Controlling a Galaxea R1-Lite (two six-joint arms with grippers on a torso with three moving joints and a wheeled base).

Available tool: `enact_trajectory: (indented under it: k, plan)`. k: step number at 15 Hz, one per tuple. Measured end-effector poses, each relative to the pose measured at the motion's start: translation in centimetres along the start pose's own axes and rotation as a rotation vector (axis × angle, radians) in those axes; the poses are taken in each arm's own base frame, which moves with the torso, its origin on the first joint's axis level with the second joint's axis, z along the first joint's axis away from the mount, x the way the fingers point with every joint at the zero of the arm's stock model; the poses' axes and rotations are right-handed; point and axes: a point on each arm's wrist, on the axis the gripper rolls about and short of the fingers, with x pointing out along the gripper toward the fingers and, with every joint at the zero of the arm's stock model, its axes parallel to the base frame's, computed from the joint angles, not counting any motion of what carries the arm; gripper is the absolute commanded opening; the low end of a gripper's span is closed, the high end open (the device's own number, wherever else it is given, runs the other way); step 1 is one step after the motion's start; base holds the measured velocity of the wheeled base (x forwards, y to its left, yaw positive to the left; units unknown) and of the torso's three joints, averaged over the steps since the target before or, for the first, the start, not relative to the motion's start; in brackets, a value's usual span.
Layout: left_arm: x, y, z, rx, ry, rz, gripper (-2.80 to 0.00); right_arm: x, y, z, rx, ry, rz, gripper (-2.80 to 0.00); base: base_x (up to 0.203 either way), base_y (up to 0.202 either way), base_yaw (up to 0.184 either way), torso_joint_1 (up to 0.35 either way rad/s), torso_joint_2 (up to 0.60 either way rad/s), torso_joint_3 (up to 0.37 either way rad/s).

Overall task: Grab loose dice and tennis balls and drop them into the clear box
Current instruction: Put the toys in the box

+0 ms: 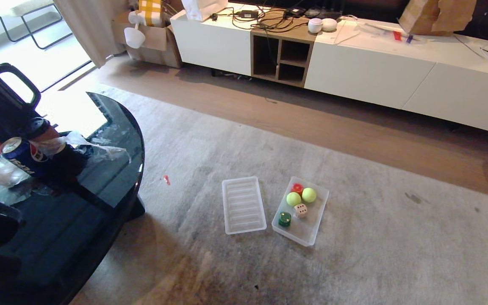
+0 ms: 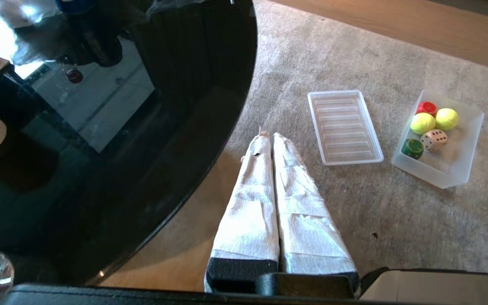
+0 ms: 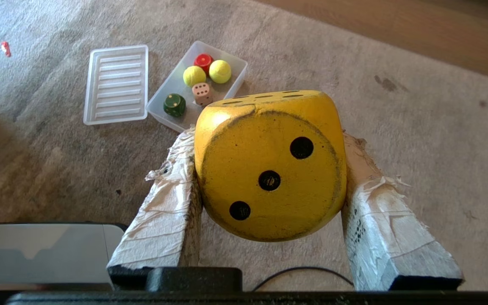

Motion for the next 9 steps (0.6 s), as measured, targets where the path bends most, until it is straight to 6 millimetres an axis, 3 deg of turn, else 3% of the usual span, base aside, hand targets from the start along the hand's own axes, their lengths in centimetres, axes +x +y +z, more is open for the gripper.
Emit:
enact_trajectory:
  k: [5, 9]
  plan:
    - [0.00, 0.00, 0.00, 0.000, 0.000, 0.000, -2.80, 0.00, 0.00, 0.00, -0.001, 0.000, 0.001, -2.80, 0.000, 0.000, 0.000, 0.000, 0.00, -0.010]
    - [0.00, 0.00, 0.00, 0.000, 0.000, 0.000, -2.80, 0.00, 0.00, 0.00, -0.001, 0.000, 0.000, -2.80, 0.000, 0.000, 0.000, 0.003, 0.00, -0.162]
